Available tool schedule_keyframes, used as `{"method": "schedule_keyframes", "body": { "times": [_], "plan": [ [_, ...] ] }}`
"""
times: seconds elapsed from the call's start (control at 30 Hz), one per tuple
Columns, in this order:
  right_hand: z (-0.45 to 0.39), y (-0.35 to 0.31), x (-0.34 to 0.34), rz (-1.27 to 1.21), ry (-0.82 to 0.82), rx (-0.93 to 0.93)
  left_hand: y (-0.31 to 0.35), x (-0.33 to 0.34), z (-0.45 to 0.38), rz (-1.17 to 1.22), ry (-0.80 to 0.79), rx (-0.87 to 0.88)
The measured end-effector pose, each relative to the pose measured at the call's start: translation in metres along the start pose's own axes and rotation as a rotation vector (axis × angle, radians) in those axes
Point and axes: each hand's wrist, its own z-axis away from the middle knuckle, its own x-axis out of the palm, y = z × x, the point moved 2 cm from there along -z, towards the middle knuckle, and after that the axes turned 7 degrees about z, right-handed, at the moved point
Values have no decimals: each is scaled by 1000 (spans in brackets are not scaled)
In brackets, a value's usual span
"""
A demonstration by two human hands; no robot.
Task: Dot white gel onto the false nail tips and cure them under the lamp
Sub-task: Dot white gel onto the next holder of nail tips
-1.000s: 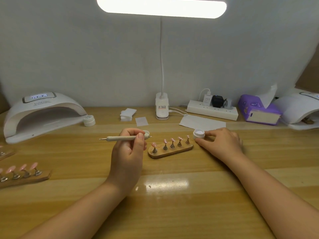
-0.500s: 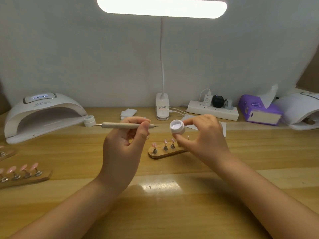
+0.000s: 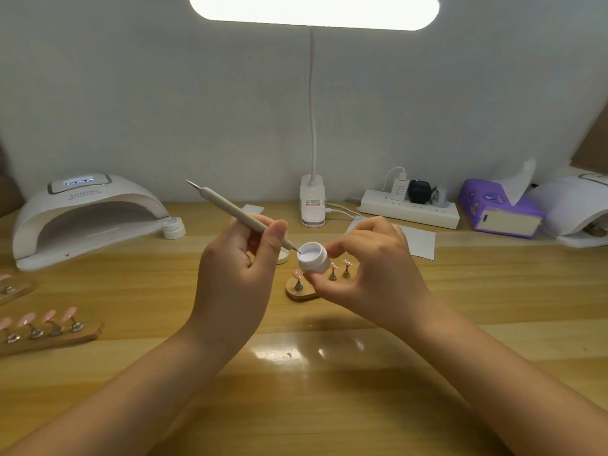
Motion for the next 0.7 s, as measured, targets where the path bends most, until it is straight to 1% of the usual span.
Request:
{"method": "schedule_keyframes", "body": {
  "times": [0.7],
  "plan": [
    [0, -5, -3, 75, 18, -56, -7, 1, 2, -6, -67, -18]
  ]
}}
